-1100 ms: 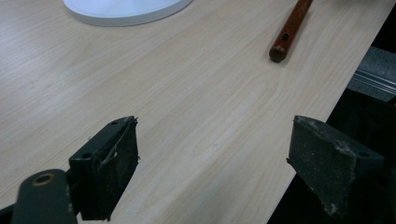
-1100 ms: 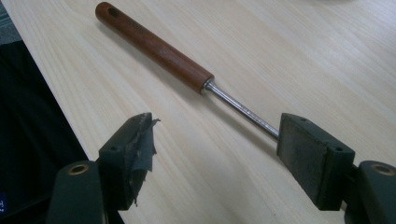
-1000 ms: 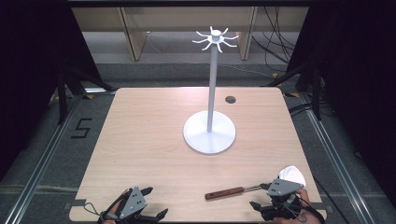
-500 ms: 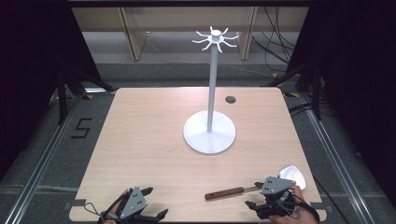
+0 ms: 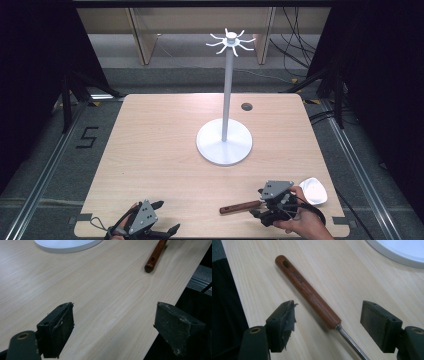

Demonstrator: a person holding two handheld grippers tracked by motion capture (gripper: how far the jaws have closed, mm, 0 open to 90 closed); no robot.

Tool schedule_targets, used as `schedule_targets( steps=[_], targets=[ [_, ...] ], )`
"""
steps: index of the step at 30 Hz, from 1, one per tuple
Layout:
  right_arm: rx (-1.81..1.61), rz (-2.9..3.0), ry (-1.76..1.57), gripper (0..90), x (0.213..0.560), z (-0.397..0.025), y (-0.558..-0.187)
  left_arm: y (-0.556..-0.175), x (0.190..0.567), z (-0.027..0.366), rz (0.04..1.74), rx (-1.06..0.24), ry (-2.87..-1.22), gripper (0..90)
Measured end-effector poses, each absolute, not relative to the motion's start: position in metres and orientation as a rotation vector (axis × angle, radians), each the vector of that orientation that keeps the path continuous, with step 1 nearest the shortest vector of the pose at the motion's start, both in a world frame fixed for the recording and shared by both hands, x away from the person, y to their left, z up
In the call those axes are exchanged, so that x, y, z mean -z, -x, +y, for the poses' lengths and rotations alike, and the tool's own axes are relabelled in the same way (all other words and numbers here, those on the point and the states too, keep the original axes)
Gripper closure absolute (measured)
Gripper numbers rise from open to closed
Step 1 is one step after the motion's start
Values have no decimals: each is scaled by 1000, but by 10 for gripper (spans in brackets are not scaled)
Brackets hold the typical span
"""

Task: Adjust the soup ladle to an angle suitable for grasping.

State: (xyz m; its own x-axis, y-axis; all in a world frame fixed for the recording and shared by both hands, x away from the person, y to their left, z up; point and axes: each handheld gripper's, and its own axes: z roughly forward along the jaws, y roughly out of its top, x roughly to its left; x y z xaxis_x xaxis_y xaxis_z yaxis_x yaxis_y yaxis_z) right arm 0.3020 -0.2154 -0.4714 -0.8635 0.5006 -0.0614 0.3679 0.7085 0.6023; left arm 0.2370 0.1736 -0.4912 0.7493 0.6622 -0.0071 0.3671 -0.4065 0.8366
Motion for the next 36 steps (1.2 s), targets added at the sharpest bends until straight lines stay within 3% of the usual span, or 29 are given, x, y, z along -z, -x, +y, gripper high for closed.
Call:
schedule_targets(
  steps=[23, 36],
  targets=[
    [-768, 2868, -534, 244, 477, -182, -327, -238, 490, 176, 769, -419, -2069, 151],
    [-655, 2969, -457, 444, 482, -174, -335, -237, 490, 176, 769, -419, -2072, 152]
  ],
)
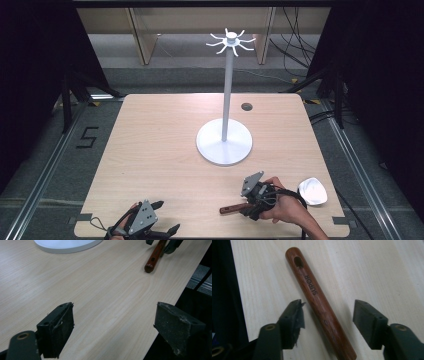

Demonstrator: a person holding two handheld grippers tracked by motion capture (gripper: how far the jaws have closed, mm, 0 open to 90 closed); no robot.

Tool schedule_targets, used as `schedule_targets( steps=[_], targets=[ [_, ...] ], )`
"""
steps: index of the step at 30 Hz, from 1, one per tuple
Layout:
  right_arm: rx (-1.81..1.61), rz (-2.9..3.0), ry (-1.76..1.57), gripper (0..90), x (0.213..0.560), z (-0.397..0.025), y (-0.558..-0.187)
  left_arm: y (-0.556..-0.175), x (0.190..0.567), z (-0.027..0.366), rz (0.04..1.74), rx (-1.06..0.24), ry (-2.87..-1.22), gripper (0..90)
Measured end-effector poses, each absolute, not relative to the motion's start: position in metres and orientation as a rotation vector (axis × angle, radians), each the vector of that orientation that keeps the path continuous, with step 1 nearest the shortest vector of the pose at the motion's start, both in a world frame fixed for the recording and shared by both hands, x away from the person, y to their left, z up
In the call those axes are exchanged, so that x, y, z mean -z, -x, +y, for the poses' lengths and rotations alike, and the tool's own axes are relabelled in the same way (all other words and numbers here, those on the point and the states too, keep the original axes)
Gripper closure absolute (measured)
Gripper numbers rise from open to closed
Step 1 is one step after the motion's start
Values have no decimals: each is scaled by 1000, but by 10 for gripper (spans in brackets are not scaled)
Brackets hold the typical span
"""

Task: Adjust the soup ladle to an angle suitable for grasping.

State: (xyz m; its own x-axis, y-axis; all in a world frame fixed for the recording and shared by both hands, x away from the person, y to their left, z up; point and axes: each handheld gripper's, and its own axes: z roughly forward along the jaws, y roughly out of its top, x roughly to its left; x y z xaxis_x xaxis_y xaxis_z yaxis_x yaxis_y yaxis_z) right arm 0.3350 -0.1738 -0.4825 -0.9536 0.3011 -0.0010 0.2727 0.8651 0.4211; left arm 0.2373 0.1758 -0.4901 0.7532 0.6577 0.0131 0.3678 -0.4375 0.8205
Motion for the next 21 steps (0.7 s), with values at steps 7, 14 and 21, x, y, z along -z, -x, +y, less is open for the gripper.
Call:
schedule_targets(
  steps=[7, 14, 21],
  targets=[
    [-583, 3015, -413, 528, 484, -169, -337, -239, 489, 177, 739, -430, -2080, 152],
    [-491, 3057, -388, 618, 482, -163, -337, -238, 490, 177, 762, -419, -2081, 151],
    [-408, 3068, -299, 659, 479, -156, -339, -238, 490, 176, 772, -404, -2065, 152]
  ],
)
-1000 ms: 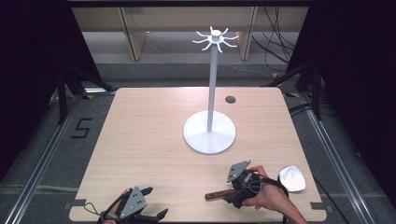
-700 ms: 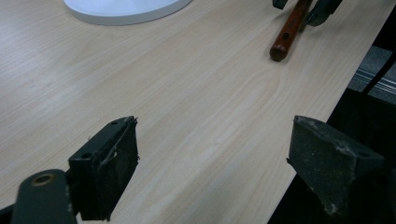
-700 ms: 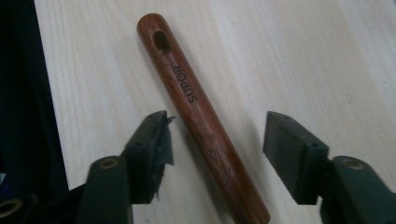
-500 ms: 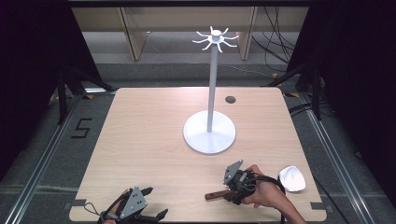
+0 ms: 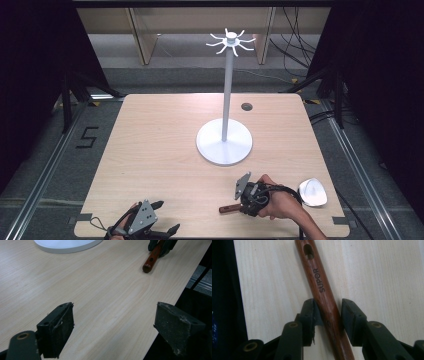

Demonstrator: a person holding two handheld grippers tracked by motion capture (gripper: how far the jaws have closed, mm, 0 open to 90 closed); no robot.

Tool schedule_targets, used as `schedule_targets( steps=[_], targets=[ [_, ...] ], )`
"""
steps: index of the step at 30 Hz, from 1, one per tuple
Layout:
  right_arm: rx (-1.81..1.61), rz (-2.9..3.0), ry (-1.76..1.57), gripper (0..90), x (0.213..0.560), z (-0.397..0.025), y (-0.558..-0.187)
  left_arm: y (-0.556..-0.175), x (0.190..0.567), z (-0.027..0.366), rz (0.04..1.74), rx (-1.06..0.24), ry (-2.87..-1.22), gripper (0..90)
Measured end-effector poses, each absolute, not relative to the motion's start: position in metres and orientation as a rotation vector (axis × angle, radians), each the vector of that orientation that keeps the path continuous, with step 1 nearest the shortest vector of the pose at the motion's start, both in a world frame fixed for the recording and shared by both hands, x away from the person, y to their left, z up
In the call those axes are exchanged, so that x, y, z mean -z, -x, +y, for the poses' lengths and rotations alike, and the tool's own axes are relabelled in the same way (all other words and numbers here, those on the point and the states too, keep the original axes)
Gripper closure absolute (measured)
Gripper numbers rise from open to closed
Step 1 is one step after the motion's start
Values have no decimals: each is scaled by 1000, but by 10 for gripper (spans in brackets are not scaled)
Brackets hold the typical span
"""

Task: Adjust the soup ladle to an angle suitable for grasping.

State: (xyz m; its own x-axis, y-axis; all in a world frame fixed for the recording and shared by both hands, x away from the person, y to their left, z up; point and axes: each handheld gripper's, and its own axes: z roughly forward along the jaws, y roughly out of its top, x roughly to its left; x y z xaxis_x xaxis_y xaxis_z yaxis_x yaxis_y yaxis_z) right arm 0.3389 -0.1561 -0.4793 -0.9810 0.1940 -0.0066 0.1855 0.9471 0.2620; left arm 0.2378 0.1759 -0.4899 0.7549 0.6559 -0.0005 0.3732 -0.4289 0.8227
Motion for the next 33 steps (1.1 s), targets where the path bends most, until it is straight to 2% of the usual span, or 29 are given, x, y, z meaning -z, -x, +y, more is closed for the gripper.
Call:
schedule_targets(
  steps=[7, 14, 20, 22, 33],
  targets=[
    [-404, 3067, -180, 729, 479, -150, -344, -237, 490, 175, 776, -404, -2046, 152],
    [-387, 3037, -223, 741, 476, -147, -343, -237, 490, 175, 777, -404, -2045, 152],
    [-487, 2962, -350, 741, 450, -156, -341, -237, 490, 175, 776, -400, -2050, 151],
    [-595, 2940, -251, 742, 441, -160, -345, -237, 490, 175, 782, -405, -2041, 152],
    [-797, 2769, -321, 742, 398, -180, -339, -236, 490, 175, 784, -400, -2034, 151]
  ],
)
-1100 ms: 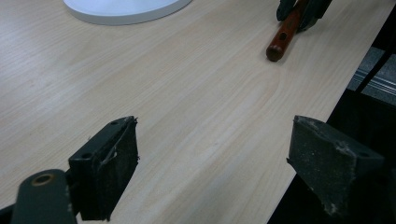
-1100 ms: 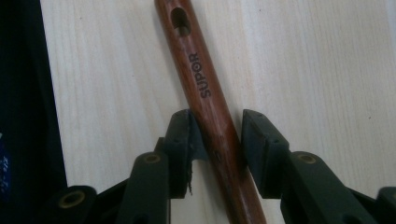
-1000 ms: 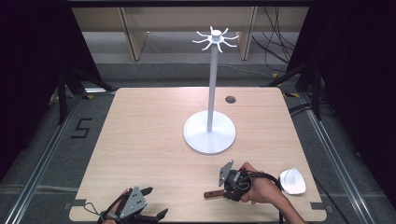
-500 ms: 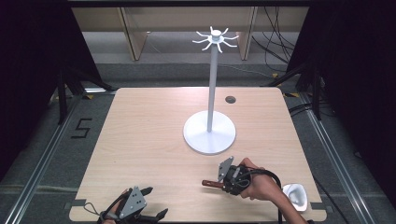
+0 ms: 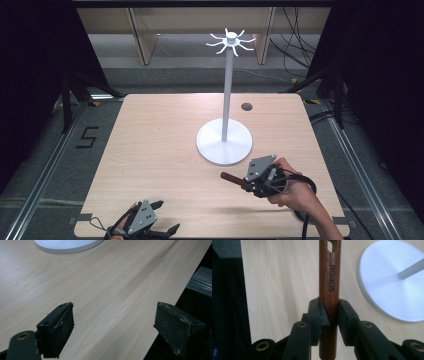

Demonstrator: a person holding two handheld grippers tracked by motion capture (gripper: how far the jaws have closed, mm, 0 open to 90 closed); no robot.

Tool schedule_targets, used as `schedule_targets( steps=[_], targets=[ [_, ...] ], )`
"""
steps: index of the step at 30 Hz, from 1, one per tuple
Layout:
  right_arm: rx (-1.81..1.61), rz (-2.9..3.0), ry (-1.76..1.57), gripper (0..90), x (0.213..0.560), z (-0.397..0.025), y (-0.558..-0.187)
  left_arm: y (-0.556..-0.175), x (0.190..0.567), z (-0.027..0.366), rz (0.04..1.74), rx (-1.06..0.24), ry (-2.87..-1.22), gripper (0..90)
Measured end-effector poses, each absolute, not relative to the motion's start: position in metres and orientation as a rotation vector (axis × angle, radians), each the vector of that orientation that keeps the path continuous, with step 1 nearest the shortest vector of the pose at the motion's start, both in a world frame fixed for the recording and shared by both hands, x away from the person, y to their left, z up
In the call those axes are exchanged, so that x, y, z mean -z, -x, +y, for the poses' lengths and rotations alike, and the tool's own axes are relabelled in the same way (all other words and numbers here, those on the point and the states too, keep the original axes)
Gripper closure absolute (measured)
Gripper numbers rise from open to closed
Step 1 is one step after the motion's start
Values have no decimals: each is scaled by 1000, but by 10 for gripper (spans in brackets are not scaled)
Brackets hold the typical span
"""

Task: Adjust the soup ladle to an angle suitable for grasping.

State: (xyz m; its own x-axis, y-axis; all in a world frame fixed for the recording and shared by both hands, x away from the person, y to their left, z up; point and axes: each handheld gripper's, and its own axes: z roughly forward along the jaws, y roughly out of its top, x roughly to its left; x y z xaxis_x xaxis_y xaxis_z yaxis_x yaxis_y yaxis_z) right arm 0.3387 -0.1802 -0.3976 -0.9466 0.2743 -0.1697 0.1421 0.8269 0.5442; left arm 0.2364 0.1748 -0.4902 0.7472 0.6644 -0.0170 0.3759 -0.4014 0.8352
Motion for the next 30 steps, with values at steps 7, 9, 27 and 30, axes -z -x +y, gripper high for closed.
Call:
schedule_targets(
  steps=[7, 9, 27, 30],
  targets=[
    [-968, 2643, -413, 742, 366, -207, -334, -237, 490, 176, 769, -399, -2069, 151],
    [-1000, 2639, -428, 742, 360, -213, -333, -237, 490, 175, 778, -408, -2046, 152],
    [-1461, 2299, -631, 743, 324, -261, -342, -237, 491, 174, 786, -392, -2035, 151],
    [-1507, 2263, -629, 743, 321, -263, -348, -238, 492, 175, 778, -413, -2041, 151]
  ],
)
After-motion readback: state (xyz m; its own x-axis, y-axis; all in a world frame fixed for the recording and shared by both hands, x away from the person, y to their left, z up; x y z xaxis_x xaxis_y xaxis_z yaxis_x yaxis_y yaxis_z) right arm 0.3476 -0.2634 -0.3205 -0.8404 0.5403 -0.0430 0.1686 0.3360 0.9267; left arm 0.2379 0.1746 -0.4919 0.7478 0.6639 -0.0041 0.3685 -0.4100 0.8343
